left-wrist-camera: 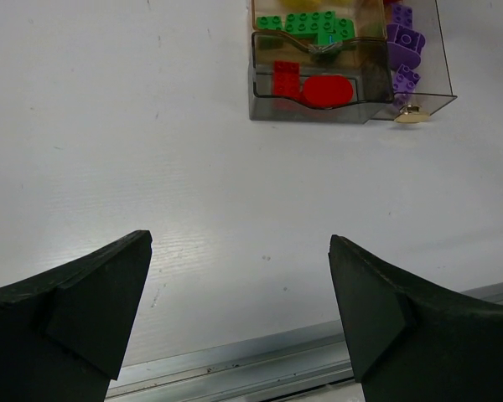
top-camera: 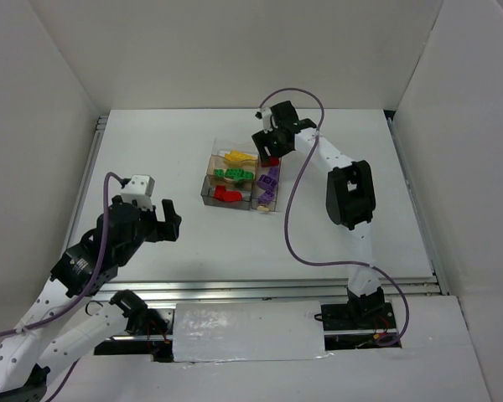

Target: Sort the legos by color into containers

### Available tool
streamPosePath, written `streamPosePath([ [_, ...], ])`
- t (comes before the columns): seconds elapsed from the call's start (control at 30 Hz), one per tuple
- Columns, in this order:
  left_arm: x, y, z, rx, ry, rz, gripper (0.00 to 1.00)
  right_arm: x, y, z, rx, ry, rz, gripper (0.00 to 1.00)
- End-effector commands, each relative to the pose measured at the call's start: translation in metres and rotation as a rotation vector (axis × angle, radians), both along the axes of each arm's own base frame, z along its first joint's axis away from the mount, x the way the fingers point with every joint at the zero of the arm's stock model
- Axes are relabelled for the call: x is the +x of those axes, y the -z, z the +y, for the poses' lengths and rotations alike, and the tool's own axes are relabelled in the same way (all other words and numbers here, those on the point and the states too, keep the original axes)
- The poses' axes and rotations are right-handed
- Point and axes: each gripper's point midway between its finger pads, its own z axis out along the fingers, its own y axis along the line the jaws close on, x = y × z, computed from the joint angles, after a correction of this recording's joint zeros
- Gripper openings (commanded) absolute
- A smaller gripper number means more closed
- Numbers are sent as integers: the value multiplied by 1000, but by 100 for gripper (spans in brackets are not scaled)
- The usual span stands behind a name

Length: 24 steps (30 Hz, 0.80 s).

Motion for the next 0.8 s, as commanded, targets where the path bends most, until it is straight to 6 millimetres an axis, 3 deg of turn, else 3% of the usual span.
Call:
streamPosePath([
  [0.0,6,-7,-4,0,19,-36,99,5,9,0,-33,-17,4,76],
  [0.27,7,-6,-5,-1,22,-33,100,11,6,-3,-112,-90,-23,80],
  [0.5,7,-5,-6,3,30,-30,99,17,17,-17,-247,-160,-61,80],
  [0.77,9,0,-8,13,36,-10,99,-1,25,8,-232,-432,-77,80],
])
